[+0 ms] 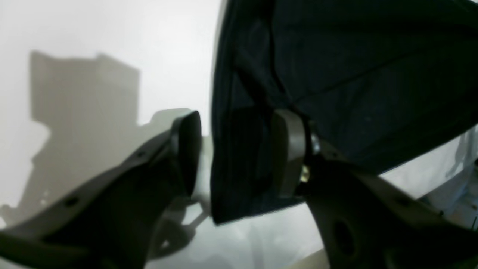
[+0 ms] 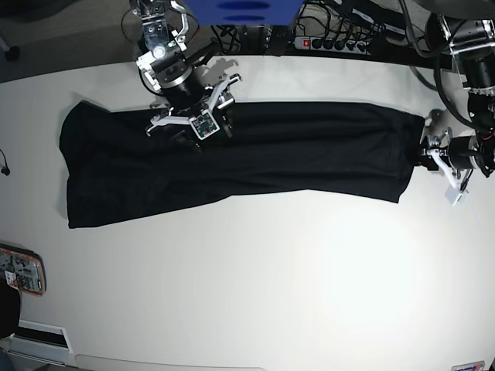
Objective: Fold the T-shirt properly
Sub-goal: 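Move the left gripper to the strip's end and grasp it, then fold the strip end with the left gripper toward the right gripper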
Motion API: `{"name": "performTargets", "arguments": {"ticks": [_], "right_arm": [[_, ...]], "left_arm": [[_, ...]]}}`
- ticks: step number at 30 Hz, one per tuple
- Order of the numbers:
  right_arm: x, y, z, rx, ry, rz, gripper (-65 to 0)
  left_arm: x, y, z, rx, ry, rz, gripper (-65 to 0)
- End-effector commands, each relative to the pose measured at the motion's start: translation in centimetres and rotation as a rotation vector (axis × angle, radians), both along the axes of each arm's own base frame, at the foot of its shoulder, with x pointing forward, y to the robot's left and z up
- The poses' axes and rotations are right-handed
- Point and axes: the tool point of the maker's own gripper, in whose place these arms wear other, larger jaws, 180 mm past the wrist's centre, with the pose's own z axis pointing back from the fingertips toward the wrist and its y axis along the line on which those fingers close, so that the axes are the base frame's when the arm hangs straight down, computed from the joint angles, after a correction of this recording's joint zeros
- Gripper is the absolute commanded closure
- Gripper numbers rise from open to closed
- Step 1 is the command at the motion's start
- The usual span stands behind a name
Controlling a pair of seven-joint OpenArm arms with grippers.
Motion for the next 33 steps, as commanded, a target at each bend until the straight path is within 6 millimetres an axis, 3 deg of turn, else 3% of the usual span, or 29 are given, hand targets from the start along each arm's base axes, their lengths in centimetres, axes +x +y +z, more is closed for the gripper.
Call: {"name": "performTargets", "arguments": {"ticks": [1, 10, 18, 28, 31, 33], "right_arm": [[0.7, 0.2, 1.4, 0.026, -0.051, -0.006, -33.4], [0.7, 0.2, 1.4, 0.027, -0.052, -0.005, -33.4], [0.8, 0.2, 1.5, 0.029, -0.057, -0.006, -33.4], [0.7, 0.2, 1.4, 0.028, -0.052, -0.006, -33.4], [0.7, 0.2, 1.4, 0.028, -0.052, -0.006, -33.4], [0.7, 0.2, 1.4, 0.028, -0.052, -0.006, -33.4]], "left_arm": [[1.0, 0.5, 1.2, 0.012, -0.040, -0.010, -29.8], [-1.3, 0.1, -0.8, -0.006, 0.001, 0.008, -29.8], [-3.0, -4.5, -4.5, -0.046, 0.048, -0.002, -29.6], [-3.6, -9.1, -5.9, -0.102, 0.076, -0.071, -28.8], [-3.6, -9.5, -6.0, -0.109, 0.075, -0.075, -19.9], [-3.5, -9.5, -5.9, -0.111, 0.073, -0.074, -6.1]]}}
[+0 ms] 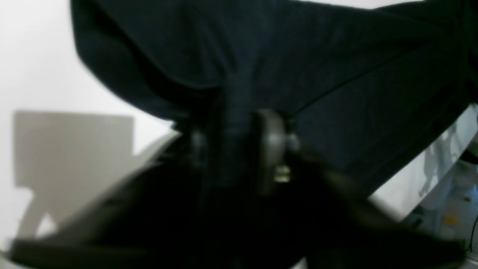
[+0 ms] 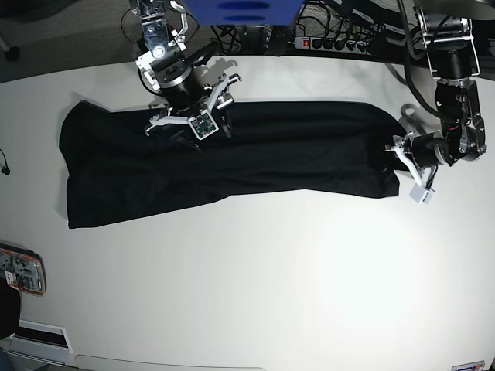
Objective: Fold the T-shirt properly
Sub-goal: 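Fold the strip end with the left gripper toward the right gripper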
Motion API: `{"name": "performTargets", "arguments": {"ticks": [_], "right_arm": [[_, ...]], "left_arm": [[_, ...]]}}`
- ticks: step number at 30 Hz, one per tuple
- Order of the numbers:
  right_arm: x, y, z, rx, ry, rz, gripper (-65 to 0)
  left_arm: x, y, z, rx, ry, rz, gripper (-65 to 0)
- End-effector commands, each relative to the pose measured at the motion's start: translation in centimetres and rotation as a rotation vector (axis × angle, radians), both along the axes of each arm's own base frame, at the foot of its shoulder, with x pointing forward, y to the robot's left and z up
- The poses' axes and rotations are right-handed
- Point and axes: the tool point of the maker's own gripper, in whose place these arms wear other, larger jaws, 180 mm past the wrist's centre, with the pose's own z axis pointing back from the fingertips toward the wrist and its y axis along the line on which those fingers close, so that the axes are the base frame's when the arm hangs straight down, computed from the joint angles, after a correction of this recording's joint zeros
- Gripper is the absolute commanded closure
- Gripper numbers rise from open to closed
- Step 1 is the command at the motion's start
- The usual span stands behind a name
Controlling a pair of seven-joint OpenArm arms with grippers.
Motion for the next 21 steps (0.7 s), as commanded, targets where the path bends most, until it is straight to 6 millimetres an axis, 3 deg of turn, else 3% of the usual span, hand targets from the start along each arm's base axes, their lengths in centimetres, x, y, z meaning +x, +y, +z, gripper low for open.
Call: {"name": "performTargets", "arguments": {"ticks": [1, 4, 8, 16, 21], "right_arm": [[0.6, 0.2, 1.3, 0.024, -0.046, -0.007, -33.4], [0.6, 0.2, 1.3, 0.024, -0.046, -0.007, -33.4], [0.6, 0.2, 1.3, 0.023, -0.048, -0.006, -33.4], [1.5, -1.8, 1.9, -0.003, -0.072, -0.051, -33.4], [1.6, -2.7, 1.8, -0.015, -0.074, -0.071, -33.4]], "left_arm": [[-3.0, 0.5, -2.1, 0.077, 0.134, -0.063, 0.0], [-2.6, 1.4, -1.7, 0.081, 0.118, -0.032, 0.0], [-1.3, 4.1, -0.5, 0.083, 0.070, 0.080, 0.0], [2.4, 10.6, 3.8, 0.176, -0.035, 0.166, 0.0], [3.8, 13.1, 6.0, 0.229, -0.081, 0.180, 0.0]]}}
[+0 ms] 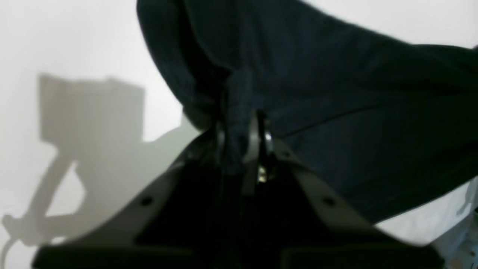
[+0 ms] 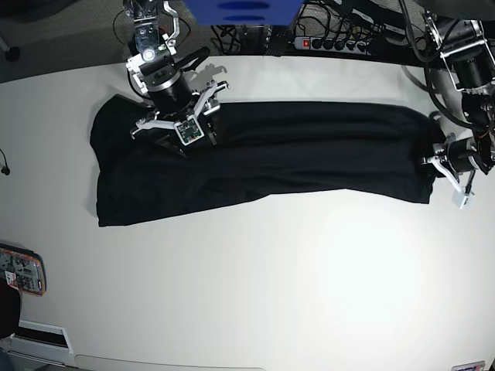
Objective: Fold the T-shirt properly
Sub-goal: 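Fold the strip end with the left gripper toward the right gripper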
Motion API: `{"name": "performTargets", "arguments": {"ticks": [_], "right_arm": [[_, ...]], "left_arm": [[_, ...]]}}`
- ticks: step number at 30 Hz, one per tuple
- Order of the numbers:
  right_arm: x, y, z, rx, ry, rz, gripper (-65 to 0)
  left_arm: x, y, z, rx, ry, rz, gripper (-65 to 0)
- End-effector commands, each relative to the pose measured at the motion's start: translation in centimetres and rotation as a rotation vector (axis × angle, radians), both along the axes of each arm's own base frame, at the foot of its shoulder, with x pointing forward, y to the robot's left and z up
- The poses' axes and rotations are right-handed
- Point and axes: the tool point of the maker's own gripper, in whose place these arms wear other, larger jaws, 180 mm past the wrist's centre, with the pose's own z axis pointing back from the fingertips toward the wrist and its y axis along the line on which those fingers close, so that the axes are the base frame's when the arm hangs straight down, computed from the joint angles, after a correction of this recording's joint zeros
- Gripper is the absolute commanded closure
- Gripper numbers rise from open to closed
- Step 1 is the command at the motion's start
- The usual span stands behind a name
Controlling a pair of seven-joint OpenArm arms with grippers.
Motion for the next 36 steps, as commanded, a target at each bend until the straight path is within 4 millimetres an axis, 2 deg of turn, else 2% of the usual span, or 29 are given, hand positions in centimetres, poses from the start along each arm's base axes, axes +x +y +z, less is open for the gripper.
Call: {"name": "performTargets", "arguments": {"ticks": [1, 6, 8, 10, 13, 16, 19, 21, 23, 26, 29, 33, 36], "right_arm": [[0.6, 0.0, 1.2, 0.017, -0.046, -0.008, -33.4], [0.5, 0.1, 1.4, 0.024, -0.056, -0.006, -33.4], [0.6, 0.1, 1.5, 0.029, -0.063, -0.006, -33.4], [0.7, -0.4, 1.5, 0.023, -0.064, -0.021, -33.4], [0.9, -1.2, 1.5, 0.012, -0.069, -0.037, -33.4], [1.1, -1.4, 1.6, 0.009, -0.074, -0.044, -33.4], [1.6, -1.5, 1.9, 0.008, -0.088, -0.045, -33.4], [1.6, -1.5, 1.9, 0.008, -0.088, -0.045, -33.4], [1.6, -1.5, 1.9, 0.007, -0.086, -0.045, -33.4], [2.1, -1.5, 2.2, 0.007, -0.099, -0.044, -33.4], [2.1, -1.3, 2.2, 0.009, -0.100, -0.042, -33.4], [2.1, -1.5, 2.2, 0.007, -0.100, -0.046, -33.4], [2.3, -1.5, 2.3, 0.007, -0.105, -0.046, -33.4]], "left_arm": [[2.0, 1.7, 2.6, 0.037, -0.072, 0.005, 0.0], [2.8, 3.6, 4.5, 0.082, -0.097, 0.010, 0.0], [3.3, 3.7, 5.1, 0.087, -0.102, 0.004, 0.0], [2.8, 3.2, 5.1, 0.087, -0.064, -0.024, 0.0], [2.7, -0.9, 5.0, -0.002, -0.089, -0.079, 0.0], [1.9, -4.1, 5.6, -0.062, -0.136, -0.088, 0.0], [1.1, -8.4, 6.7, -0.115, -0.145, -0.087, 0.0], [-0.3, -11.7, 7.6, -0.156, -0.159, -0.110, 0.0], [-0.8, -13.8, 8.5, -0.181, -0.193, -0.119, 0.0], [-0.7, -16.0, 9.3, -0.218, -0.231, -0.124, 0.0], [-0.2, -17.0, 9.6, -0.242, -0.243, -0.133, 0.0], [-0.3, -18.8, 7.9, -0.256, -0.182, -0.174, 0.0], [0.1, -22.3, 6.8, -0.339, -0.145, -0.216, 0.0]]}}
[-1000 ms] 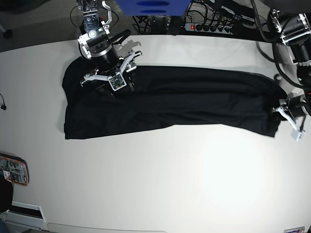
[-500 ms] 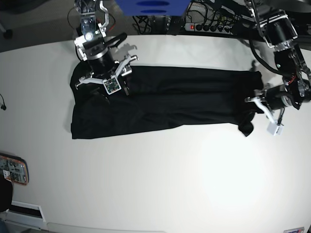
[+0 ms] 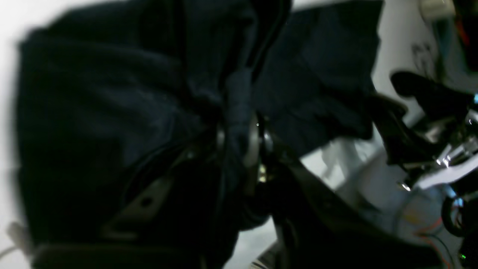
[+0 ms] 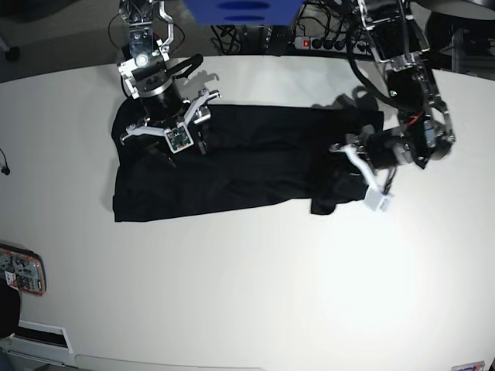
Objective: Fold the T-shirt properly
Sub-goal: 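Fold the strip end with the left gripper toward the right gripper, then lay the folded end down and open the left gripper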
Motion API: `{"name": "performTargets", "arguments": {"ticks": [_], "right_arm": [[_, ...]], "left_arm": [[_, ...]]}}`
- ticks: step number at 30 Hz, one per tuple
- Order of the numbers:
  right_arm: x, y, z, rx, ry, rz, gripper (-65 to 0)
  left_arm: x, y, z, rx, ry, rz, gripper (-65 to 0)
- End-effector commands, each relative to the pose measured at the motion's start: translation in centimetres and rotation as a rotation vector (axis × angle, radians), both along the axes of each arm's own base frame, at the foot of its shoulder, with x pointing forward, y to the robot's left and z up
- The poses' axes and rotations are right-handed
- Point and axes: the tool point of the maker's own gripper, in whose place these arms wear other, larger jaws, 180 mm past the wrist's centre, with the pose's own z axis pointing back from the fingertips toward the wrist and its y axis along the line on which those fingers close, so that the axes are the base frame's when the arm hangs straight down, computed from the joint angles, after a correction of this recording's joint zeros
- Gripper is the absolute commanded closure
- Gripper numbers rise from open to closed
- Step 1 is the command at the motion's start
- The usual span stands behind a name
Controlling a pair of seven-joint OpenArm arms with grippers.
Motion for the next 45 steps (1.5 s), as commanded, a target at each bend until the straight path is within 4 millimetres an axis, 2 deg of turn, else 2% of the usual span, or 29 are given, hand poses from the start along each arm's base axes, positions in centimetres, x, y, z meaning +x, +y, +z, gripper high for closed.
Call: {"name": "performTargets", "arguments": {"ticks": [1, 3, 6, 13, 14, 16, 19, 21, 25, 28, 32, 35, 39, 45], "right_arm": [[0.6, 0.2, 1.4, 0.020, -0.054, 0.000, -33.4], [0.6, 0.3, 1.4, 0.021, -0.052, 0.002, -33.4], [0.4, 0.1, 1.2, 0.018, -0.048, -0.003, -33.4], [0.0, -0.6, 0.9, 0.009, -0.035, -0.016, -33.5], [0.0, -0.6, 0.9, 0.007, -0.035, -0.016, -33.5], [0.1, -0.7, 0.9, 0.005, -0.037, -0.016, -33.4], [0.1, -0.7, 0.9, 0.005, -0.038, -0.016, -33.4], [0.1, -0.7, 0.9, 0.005, -0.037, -0.016, -33.4], [0.5, -2.0, 1.0, -0.008, -0.043, -0.049, -33.4], [1.2, -3.7, 1.4, -0.030, -0.062, -0.090, -33.4], [1.7, -6.4, 1.8, -0.063, -0.077, -0.158, -33.4], [1.7, -7.5, 1.8, -0.075, -0.077, -0.182, -33.6], [1.7, -7.5, 1.9, -0.047, -0.079, -0.190, -33.6], [1.6, -7.3, 1.9, -0.028, -0.077, -0.191, -33.6]], "left_arm": [[1.7, -1.8, 1.8, -0.065, -0.073, -0.003, 0.0], [2.0, -4.0, 1.7, -0.081, -0.087, -0.013, 0.0], [2.5, -5.9, 1.3, -0.057, -0.106, -0.020, 0.0], [2.3, -7.6, 0.9, -0.007, -0.124, -0.084, 0.0], [2.1, -7.7, 0.8, 0.001, -0.123, -0.101, -3.1], [1.7, -8.4, 0.8, 0.012, -0.127, -0.146, -17.8], [1.2, -8.9, 0.9, 0.012, -0.136, -0.209, -34.9], [1.0, -9.3, 1.4, -0.017, -0.146, -0.235, -44.0], [1.8, -9.8, 3.3, -0.094, -0.184, -0.238, -57.9], [2.0, -9.7, 3.9, -0.125, -0.189, -0.225, -63.5], [1.5, -10.5, 4.4, -0.185, -0.180, -0.232, -65.0], [1.1, -10.1, 2.9, -0.157, -0.143, -0.217, -65.0], [1.0, -9.6, 1.3, -0.136, -0.095, -0.202, -65.0], [0.4, -9.8, 0.6, -0.139, -0.070, -0.207, -65.0]]}}
